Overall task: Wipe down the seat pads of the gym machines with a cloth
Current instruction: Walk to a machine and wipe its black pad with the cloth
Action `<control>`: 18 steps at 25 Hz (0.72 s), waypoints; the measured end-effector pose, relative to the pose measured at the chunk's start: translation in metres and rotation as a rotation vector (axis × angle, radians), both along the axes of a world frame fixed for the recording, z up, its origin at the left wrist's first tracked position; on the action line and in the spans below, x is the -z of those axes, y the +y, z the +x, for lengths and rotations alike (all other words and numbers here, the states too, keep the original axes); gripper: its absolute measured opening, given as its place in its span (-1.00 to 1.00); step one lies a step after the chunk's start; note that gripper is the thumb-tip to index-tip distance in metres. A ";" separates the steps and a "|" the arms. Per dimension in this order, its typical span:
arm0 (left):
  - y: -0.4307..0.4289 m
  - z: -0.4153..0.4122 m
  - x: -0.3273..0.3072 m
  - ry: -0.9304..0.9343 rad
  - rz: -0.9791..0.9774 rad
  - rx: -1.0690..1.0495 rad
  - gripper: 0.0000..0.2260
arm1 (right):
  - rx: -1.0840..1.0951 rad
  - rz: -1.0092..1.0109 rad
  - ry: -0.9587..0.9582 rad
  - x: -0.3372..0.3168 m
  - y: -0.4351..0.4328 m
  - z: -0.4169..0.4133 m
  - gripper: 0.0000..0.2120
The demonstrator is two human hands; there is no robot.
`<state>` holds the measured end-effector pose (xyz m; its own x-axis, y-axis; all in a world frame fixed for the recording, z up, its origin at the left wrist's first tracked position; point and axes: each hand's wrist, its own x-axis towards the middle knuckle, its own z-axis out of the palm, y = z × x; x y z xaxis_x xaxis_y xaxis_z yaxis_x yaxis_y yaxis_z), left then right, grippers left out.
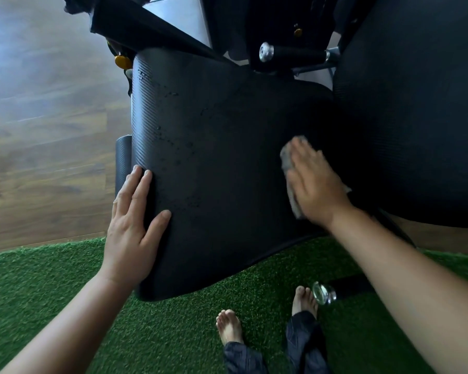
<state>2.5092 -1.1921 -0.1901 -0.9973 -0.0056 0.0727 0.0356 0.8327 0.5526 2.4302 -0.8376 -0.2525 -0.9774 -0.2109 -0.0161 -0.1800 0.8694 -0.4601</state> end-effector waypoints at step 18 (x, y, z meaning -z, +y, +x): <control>0.000 -0.001 -0.001 -0.015 0.006 -0.005 -0.37 | 0.174 -0.043 -0.090 0.001 0.003 -0.027 -0.41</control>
<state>2.5078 -1.1922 -0.1895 -0.9983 -0.0110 0.0578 0.0231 0.8292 0.5584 2.4036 -0.8343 -0.2534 -0.9941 -0.0416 -0.1000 0.0147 0.8629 -0.5051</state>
